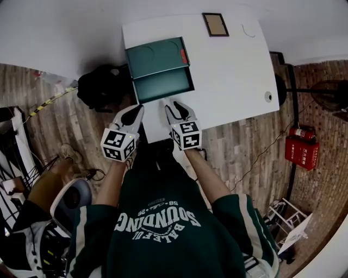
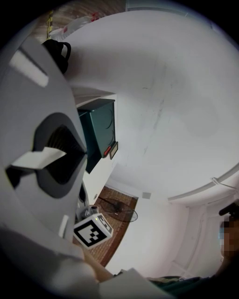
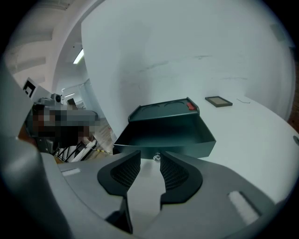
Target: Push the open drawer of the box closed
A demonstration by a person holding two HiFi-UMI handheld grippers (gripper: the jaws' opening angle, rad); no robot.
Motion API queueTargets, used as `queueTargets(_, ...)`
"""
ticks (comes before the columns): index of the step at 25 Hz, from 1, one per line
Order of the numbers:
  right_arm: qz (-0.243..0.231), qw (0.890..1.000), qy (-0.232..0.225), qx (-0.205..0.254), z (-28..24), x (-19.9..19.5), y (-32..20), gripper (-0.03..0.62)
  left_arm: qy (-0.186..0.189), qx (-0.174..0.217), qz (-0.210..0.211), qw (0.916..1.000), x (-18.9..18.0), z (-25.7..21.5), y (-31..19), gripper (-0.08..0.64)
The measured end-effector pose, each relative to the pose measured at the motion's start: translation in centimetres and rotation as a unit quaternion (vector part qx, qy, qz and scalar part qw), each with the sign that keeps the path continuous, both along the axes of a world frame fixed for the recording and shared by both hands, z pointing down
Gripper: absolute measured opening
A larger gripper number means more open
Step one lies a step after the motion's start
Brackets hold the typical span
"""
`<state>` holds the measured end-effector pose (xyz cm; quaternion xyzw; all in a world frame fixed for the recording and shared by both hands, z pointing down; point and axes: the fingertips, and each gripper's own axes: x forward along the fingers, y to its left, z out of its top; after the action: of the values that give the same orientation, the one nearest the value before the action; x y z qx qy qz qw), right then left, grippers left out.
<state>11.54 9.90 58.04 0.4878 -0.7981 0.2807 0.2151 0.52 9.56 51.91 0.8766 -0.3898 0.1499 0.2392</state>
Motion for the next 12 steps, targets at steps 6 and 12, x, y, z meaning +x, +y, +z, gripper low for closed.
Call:
queueTargets(6,0.023,0.998,0.003,-0.05,3.3,0.1,-1.3,0.109,-0.003,-0.014,-0.004,0.9999,-1.3,1.1,-0.6,0.052)
queueTargets(12,0.043,0.996,0.01,-0.082,5.2,0.1,-1.8,0.107,-0.005,-0.024,-0.008,0.9997,-2.8,1.9,-1.3,0.052)
